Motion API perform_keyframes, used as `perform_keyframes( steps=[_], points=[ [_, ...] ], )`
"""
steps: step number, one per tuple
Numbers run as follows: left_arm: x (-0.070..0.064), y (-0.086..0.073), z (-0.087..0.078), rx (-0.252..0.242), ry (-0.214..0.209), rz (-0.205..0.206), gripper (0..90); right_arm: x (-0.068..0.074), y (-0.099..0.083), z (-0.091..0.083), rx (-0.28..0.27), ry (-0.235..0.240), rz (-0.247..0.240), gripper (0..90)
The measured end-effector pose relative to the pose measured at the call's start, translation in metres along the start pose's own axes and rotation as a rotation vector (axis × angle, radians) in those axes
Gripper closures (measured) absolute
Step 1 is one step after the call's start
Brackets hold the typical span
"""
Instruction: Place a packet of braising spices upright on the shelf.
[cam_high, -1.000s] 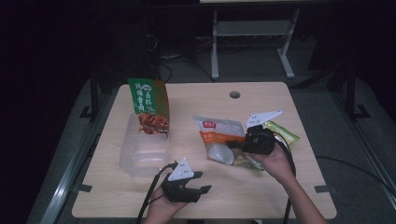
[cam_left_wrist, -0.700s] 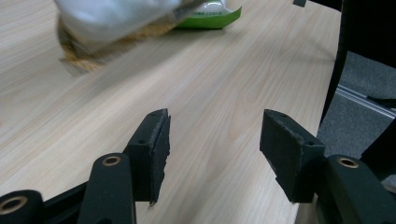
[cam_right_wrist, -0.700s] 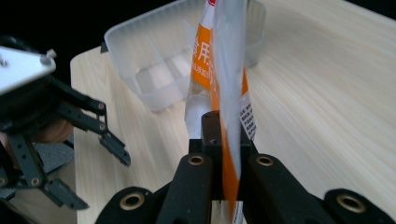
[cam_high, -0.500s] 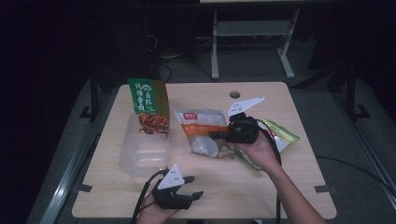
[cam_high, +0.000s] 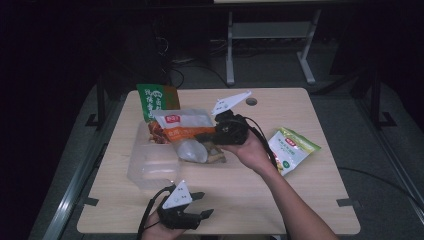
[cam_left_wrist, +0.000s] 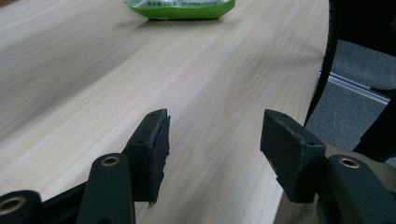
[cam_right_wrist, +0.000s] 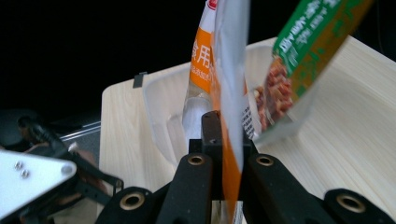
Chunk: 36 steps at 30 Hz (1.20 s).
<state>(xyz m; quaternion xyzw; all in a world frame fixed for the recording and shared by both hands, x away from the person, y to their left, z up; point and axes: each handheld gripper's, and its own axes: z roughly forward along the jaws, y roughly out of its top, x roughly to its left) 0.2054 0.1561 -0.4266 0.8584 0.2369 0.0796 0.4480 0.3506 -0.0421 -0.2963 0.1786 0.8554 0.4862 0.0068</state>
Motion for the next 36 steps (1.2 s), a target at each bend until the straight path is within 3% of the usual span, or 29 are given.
perform_keyframes(
  steps=[10,19,20,22,36],
  points=[
    [0.003,-0.010,-0.011,-0.008,0.008,-0.028,40.4,0.005,0.020,0.038,0.011,0.047,-0.029,90.0],
    [0.004,-0.015,-0.017,-0.008,0.010,-0.026,40.1,0.011,0.034,0.069,0.023,0.080,-0.049,90.0],
    [0.004,-0.016,-0.017,-0.010,0.008,-0.028,39.7,0.014,0.038,0.081,0.028,0.097,-0.054,90.0],
    [0.003,-0.016,-0.018,-0.009,0.009,-0.025,39.4,0.014,0.039,0.083,0.029,0.099,-0.059,90.0],
    [0.006,-0.023,-0.019,-0.017,0.007,-0.040,39.2,0.025,0.037,0.146,0.063,0.181,-0.039,90.0]
  ],
)
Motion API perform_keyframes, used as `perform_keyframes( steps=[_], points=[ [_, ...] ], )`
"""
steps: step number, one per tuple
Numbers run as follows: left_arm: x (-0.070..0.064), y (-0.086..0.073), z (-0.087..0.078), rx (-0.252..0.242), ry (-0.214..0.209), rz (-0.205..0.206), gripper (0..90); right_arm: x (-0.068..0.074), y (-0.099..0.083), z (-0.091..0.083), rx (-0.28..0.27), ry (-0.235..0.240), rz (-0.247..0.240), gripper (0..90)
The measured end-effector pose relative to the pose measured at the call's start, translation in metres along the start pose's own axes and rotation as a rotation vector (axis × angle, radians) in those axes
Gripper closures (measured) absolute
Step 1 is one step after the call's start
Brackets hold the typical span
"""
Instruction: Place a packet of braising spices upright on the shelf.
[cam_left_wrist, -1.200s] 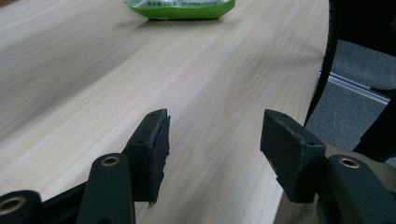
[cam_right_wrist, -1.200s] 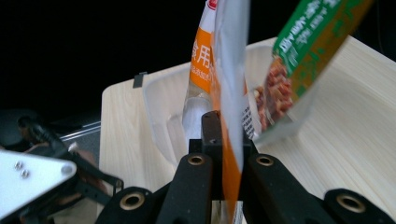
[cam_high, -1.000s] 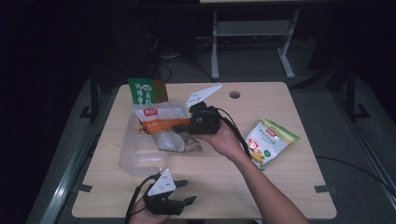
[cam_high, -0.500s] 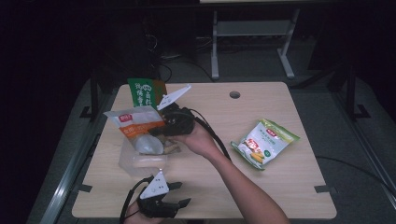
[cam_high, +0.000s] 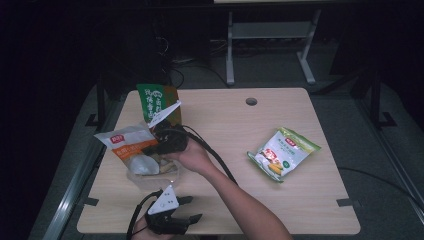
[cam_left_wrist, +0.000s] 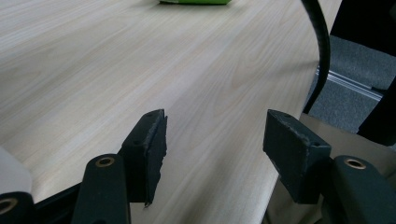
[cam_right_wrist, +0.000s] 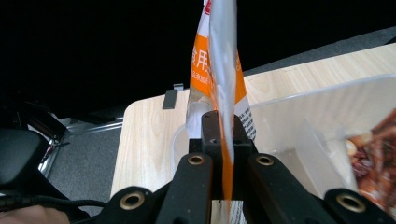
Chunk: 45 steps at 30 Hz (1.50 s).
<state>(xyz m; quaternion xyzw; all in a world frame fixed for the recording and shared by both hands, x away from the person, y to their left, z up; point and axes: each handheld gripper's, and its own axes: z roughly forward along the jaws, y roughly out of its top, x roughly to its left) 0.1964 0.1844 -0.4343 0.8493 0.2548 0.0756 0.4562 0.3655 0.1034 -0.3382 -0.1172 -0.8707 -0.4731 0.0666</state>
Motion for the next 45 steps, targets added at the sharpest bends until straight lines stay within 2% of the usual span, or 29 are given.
perform_keyframes(
  steps=[4,9,12,14,16,17,19,21,25,30,34,36,40,45],
  points=[
    [0.001,-0.001,-0.001,0.000,-0.005,-0.001,39.2,-0.002,-0.005,0.011,-0.003,0.009,0.014,90.0],
    [-0.001,-0.001,0.001,0.013,-0.016,0.011,39.3,-0.009,-0.022,0.022,-0.003,0.010,0.044,90.0],
    [-0.001,-0.001,0.002,0.013,-0.019,0.015,39.3,-0.013,-0.030,0.021,-0.035,0.015,0.076,89.9],
    [-0.001,-0.001,0.003,0.016,-0.020,0.014,39.3,-0.014,-0.033,0.019,-0.033,-0.006,0.065,89.1],
    [-0.002,-0.001,0.004,0.016,-0.022,0.009,39.2,-0.013,-0.033,0.016,-0.012,-0.013,0.048,88.2],
    [-0.002,-0.001,0.004,0.018,-0.023,0.012,39.2,-0.012,-0.032,0.014,0.002,-0.030,0.024,85.9],
    [-0.003,0.000,0.004,0.019,-0.022,0.011,39.1,-0.009,-0.031,0.011,0.018,-0.034,0.021,83.4],
    [-0.003,0.000,0.004,0.017,-0.021,0.012,39.1,-0.008,-0.032,0.009,0.049,-0.054,0.002,85.2],
    [-0.003,0.000,0.004,0.015,-0.021,0.011,39.1,-0.008,-0.037,0.008,0.071,-0.055,-0.010,89.0],
    [-0.004,0.001,0.005,0.012,-0.026,0.008,39.2,-0.007,-0.043,0.009,0.075,-0.033,0.003,89.5],
    [-0.003,0.001,0.005,0.014,-0.025,0.018,39.2,-0.008,-0.048,0.009,0.090,-0.036,-0.001,89.6],
    [-0.004,0.001,0.005,0.013,-0.027,0.009,39.2,-0.010,-0.052,0.010,0.094,-0.037,-0.001,89.6],
    [-0.004,0.001,0.006,0.015,-0.030,0.012,39.2,-0.012,-0.058,0.010,0.082,-0.034,0.015,89.7],
    [-0.005,0.001,0.008,0.021,-0.034,0.016,39.2,-0.013,-0.057,0.010,0.093,-0.048,0.010,86.8]
  ],
)
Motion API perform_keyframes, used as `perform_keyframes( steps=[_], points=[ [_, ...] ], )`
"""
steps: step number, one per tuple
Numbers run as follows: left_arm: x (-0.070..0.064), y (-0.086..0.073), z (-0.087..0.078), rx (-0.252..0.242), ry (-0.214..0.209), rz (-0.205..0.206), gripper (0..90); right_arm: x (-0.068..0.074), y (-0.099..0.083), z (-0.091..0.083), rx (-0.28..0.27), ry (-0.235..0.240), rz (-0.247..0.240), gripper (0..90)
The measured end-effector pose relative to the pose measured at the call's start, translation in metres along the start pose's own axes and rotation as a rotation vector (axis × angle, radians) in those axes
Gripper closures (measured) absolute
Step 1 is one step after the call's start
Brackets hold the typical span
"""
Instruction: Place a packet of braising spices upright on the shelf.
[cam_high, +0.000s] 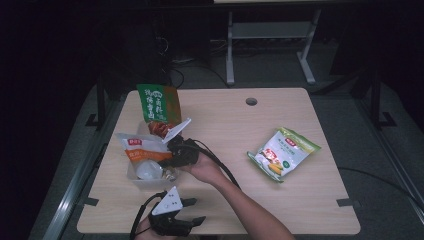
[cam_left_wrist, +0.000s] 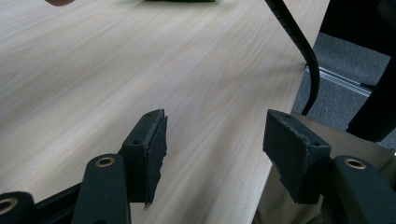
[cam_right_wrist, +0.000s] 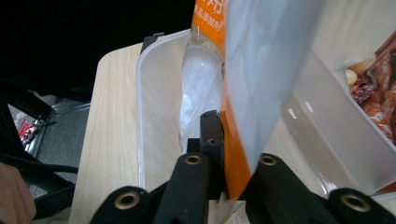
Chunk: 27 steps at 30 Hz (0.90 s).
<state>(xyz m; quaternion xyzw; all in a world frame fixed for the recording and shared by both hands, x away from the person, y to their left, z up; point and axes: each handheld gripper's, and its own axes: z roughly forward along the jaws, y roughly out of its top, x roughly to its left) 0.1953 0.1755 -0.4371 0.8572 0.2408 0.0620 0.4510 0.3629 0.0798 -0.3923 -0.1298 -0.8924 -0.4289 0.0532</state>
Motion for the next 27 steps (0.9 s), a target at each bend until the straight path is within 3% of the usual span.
perform_keyframes(
  steps=[2,7,12,18,22,27],
  points=[
    [0.000,0.000,0.000,-0.003,0.001,0.000,39.1,0.001,0.001,0.001,0.026,0.009,0.014,81.2],
    [0.001,0.001,-0.001,-0.008,0.002,-0.001,39.1,0.001,-0.002,0.003,0.044,-0.005,-0.001,89.0],
    [0.000,0.001,0.000,-0.010,0.001,-0.003,39.1,-0.001,-0.007,0.007,0.080,-0.012,0.000,89.8],
    [0.001,0.001,0.000,-0.008,0.001,-0.002,39.0,-0.005,-0.011,0.008,0.057,0.013,0.028,88.4],
    [0.001,0.001,-0.001,-0.009,0.005,-0.002,38.4,-0.005,-0.009,0.000,0.007,0.025,0.049,77.7],
    [0.002,0.002,-0.001,-0.009,0.017,-0.007,36.6,-0.005,-0.009,-0.013,-0.007,0.018,0.046,68.9]
  ],
)
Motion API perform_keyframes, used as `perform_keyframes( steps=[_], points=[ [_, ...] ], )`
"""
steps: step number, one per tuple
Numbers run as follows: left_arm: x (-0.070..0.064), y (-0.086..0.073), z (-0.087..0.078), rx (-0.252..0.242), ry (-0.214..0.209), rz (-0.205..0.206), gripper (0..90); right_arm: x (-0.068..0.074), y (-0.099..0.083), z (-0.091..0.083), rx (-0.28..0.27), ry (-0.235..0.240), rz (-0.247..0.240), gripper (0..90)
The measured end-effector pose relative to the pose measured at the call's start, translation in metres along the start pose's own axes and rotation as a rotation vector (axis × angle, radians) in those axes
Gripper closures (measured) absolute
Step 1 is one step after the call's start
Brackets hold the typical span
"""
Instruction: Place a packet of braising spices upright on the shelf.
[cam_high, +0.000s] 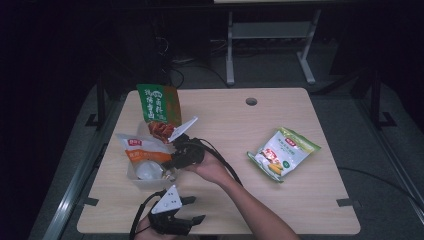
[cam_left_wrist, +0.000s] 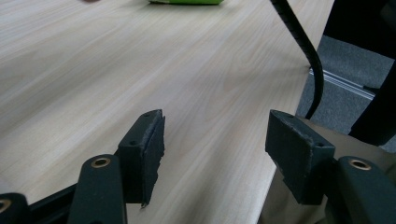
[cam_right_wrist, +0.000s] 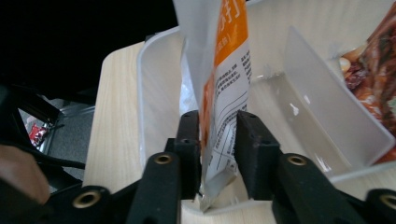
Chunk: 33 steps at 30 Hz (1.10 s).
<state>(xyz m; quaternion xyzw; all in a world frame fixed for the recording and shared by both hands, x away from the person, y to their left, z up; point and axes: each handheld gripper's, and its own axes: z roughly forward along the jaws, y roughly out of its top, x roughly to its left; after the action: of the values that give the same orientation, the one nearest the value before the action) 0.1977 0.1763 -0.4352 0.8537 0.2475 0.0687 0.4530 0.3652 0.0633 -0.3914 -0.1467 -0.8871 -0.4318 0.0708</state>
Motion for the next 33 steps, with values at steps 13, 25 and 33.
perform_keyframes(
  steps=[13,25,33],
  points=[
    [0.002,0.002,0.001,0.001,0.018,0.001,33.5,0.007,-0.008,-0.040,-0.028,-0.020,-0.016,58.3],
    [0.003,0.003,0.002,0.002,0.027,0.003,33.3,0.000,-0.028,-0.072,-0.043,-0.070,0.019,54.5],
    [0.002,0.004,0.007,0.006,0.018,0.002,33.3,-0.004,-0.045,-0.092,-0.052,-0.104,0.055,53.2]
  ],
)
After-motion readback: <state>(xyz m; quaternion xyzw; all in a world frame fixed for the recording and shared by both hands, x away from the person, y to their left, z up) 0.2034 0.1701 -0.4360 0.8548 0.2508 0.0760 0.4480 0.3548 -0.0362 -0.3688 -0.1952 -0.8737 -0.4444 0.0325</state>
